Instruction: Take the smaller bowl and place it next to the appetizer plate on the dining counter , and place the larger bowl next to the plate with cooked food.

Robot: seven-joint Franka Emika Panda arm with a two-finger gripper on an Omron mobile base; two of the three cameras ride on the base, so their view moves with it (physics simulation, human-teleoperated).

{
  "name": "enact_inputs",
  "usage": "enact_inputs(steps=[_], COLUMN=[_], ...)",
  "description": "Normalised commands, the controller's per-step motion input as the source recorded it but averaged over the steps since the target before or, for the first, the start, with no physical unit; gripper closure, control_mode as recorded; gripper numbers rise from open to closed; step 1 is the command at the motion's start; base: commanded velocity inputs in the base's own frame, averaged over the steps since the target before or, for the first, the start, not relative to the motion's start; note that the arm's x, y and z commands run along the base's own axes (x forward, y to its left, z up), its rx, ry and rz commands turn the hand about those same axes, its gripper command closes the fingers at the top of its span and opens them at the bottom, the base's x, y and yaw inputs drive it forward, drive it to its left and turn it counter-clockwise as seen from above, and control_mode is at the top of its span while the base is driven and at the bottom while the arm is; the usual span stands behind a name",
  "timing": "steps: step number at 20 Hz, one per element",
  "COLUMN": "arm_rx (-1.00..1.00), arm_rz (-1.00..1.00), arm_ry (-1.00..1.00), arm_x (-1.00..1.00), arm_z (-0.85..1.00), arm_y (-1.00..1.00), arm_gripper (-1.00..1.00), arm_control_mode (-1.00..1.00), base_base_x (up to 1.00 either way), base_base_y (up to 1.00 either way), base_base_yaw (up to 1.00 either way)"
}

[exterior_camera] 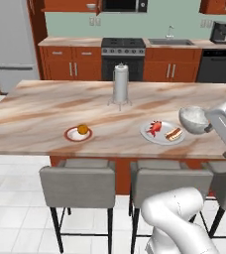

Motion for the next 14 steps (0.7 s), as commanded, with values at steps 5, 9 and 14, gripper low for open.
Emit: enact_inputs(steps=[5, 9, 14], arm_rx=[0.0, 0.0, 0.0], arm_rz=[0.0, 0.0, 0.0], arm_ry=[0.0, 0.0, 0.0], arm_x=[0.0, 0.0, 0.0], arm_z=[0.0, 0.0, 0.0], arm_y=[0.0, 0.0, 0.0], arm_gripper=[-1.0, -1.0, -1.0], arm_control_mode=[1.0, 1.0, 1.0], base_base_x=[0.0, 0.09, 0.11], base_base_y=[1.0, 1.0, 1.0], base_base_yaw=[0.0, 0.0, 0.0])
